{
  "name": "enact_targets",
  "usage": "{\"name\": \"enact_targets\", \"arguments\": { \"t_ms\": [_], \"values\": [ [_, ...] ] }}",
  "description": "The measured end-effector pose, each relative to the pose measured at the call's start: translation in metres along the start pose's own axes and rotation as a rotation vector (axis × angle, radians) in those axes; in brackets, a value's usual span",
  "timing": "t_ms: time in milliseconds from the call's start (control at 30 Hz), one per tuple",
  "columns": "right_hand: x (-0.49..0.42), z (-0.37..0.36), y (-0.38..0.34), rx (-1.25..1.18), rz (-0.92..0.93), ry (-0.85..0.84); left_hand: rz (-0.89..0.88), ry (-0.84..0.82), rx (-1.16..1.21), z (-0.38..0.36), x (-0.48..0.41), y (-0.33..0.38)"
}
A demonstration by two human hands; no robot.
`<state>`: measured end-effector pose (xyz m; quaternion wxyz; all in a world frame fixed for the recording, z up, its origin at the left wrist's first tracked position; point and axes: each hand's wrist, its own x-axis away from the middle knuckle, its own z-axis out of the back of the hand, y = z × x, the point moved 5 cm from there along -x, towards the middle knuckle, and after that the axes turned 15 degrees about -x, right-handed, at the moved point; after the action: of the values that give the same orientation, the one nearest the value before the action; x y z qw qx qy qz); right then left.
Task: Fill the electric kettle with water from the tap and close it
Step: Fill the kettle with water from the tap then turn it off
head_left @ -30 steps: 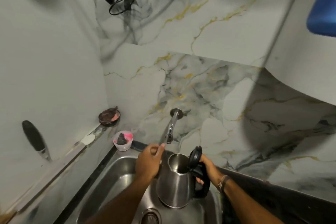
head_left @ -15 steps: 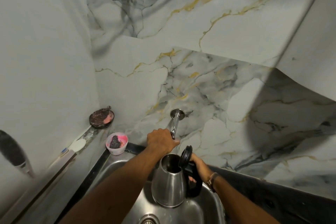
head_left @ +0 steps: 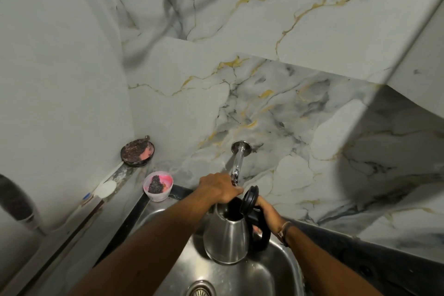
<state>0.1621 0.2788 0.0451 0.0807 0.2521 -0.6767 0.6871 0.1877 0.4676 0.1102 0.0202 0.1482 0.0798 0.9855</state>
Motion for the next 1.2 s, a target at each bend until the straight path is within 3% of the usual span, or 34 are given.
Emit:
{"name": "enact_targets", "arguments": {
  "t_ms": [200, 400, 733, 1200],
  "values": [
    [0.004, 0.000, -0.002, 0.000, -0.017, -0.014, -0.135, -0.193, 0.258, 0.001, -0.005, -0.009],
    [0.007, -0.001, -0.005, 0.021, 0.005, 0.038, -0.025, -0.043, 0.457, 0.009, -0.007, -0.015],
    [0.014, 0.000, 0.000, -0.008, -0.022, -0.011, 0.085, -0.070, 0.405, 0.012, 0.000, -0.011],
    [0.010, 0.008, 0.008, -0.025, -0.015, -0.035, 0.093, -0.086, 0.397, 0.017, 0.003, -0.007]
  ]
}}
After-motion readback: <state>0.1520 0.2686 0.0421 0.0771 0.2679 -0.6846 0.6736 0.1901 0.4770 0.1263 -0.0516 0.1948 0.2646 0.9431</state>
